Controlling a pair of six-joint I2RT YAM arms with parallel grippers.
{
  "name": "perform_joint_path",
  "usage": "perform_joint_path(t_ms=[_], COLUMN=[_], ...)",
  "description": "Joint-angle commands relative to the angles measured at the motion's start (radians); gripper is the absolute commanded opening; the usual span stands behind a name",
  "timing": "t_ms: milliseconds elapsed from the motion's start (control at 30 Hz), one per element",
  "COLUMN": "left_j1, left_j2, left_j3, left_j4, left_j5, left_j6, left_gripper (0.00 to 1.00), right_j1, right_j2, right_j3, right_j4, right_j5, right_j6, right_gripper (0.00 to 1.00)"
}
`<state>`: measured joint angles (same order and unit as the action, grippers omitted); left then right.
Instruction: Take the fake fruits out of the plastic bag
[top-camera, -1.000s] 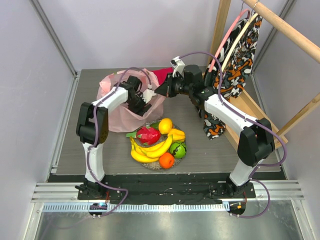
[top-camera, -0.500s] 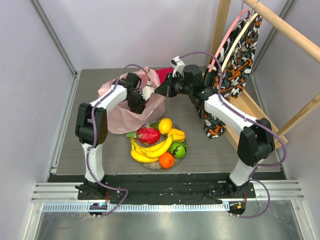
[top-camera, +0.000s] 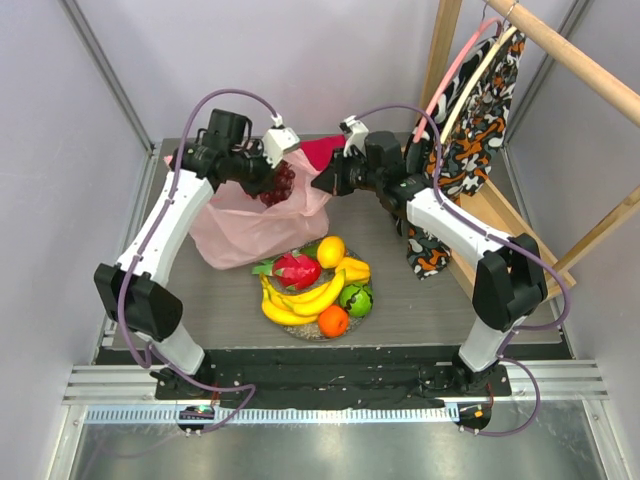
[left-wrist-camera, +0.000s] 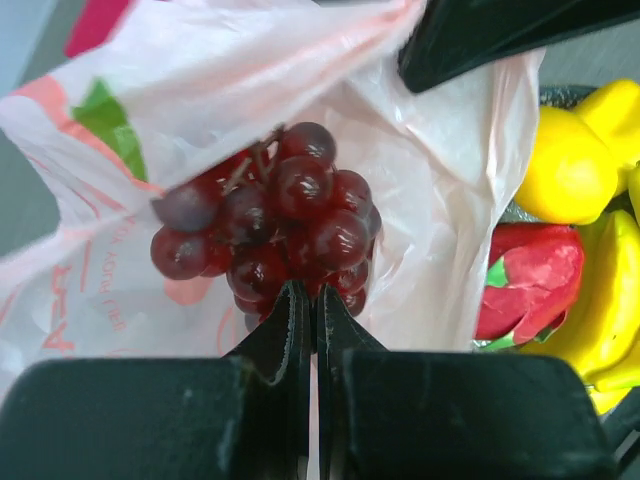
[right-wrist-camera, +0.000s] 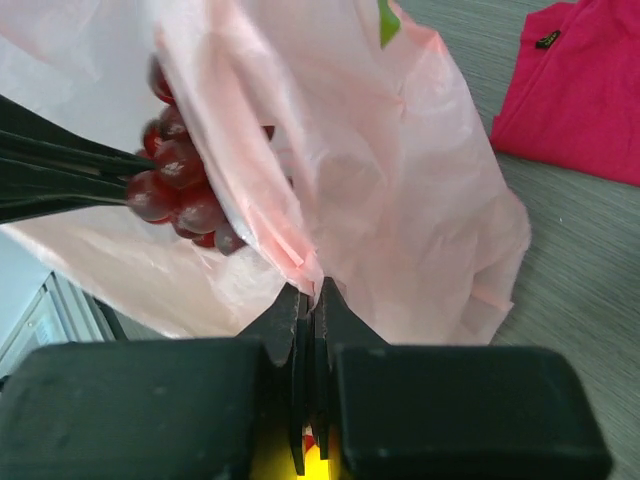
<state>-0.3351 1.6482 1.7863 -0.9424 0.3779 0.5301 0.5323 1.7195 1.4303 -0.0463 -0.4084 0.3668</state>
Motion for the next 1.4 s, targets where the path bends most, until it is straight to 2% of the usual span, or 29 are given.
perform_joint_path(t_ms=[0, 167, 333, 467, 567, 733, 833, 867, 967, 1000, 1033, 1067, 1133, 1200, 1367], left_j1=[0.007, 0.007, 0.007, 0.007, 0.007, -0.001, -0.01, -0.021, -0.057, -0.073, -0.088, -0.123, -0.151, -0.194, -0.249], left_j2=[0.007, -0.05, -0.083, -0.071, -0.059, -0.087, -0.102, -0.106, -0.165, -0.182, -0.211, -0.223, -0.263, -0.284, -0.314], left_j3=[-0.042, 0.004, 0.137, 0.266, 0.369, 0.433, 0.466, 0.467, 0.371, 0.295, 0.254, 0.221, 0.104, 0.023, -0.191], left_j4=[-0.012, 0.037, 0.089, 0.065, 0.007, -0.009, -0.053, -0.068, -0.085, -0.093, -0.104, -0.117, -0.136, -0.134, -0.096], left_j5=[0.013, 0.041, 0.053, 0.123, 0.165, 0.233, 0.283, 0.295, 0.305, 0.308, 0.3, 0.299, 0.302, 0.306, 0.344], left_j6=[-0.037, -0.097, -0.177, -0.188, -0.211, -0.28, -0.318, -0.326, -0.335, -0.325, -0.312, -0.297, -0.286, -0.291, -0.337], left_gripper=[0.0, 0.0, 0.0, 0.0, 0.0, 0.0, 0.0, 0.0, 0.0, 0.0, 0.0, 0.0, 0.0, 0.0, 0.0], right_j1=[-0.006, -0.005, -0.006, -0.009, -0.011, -0.012, -0.014, -0.015, -0.015, -0.015, -0.017, -0.015, -0.015, -0.017, -0.015], right_j2=[-0.023, -0.023, 0.021, 0.093, 0.155, 0.347, 0.426, 0.44, 0.469, 0.468, 0.454, 0.442, 0.386, 0.339, 0.215], right_j3=[-0.023, -0.06, -0.053, -0.007, 0.09, 0.379, 0.56, 0.632, 0.688, 0.682, 0.67, 0.632, 0.578, 0.503, 0.377], right_j4=[0.005, 0.014, 0.031, 0.042, 0.089, 0.147, 0.149, 0.152, 0.163, 0.161, 0.155, 0.149, 0.134, 0.123, 0.103], right_j5=[0.019, 0.036, 0.051, 0.066, 0.065, 0.167, 0.215, 0.226, 0.244, 0.24, 0.231, 0.226, 0.223, 0.214, 0.204], right_j6=[-0.046, -0.052, -0.06, -0.074, -0.084, -0.071, -0.123, -0.135, -0.184, -0.189, -0.193, -0.19, -0.203, -0.229, -0.259], right_gripper=[0.01, 0.01, 0.01, 0.01, 0.01, 0.01, 0.01, 0.01, 0.01, 0.04, 0.15, 0.4, 0.56, 0.66, 0.68])
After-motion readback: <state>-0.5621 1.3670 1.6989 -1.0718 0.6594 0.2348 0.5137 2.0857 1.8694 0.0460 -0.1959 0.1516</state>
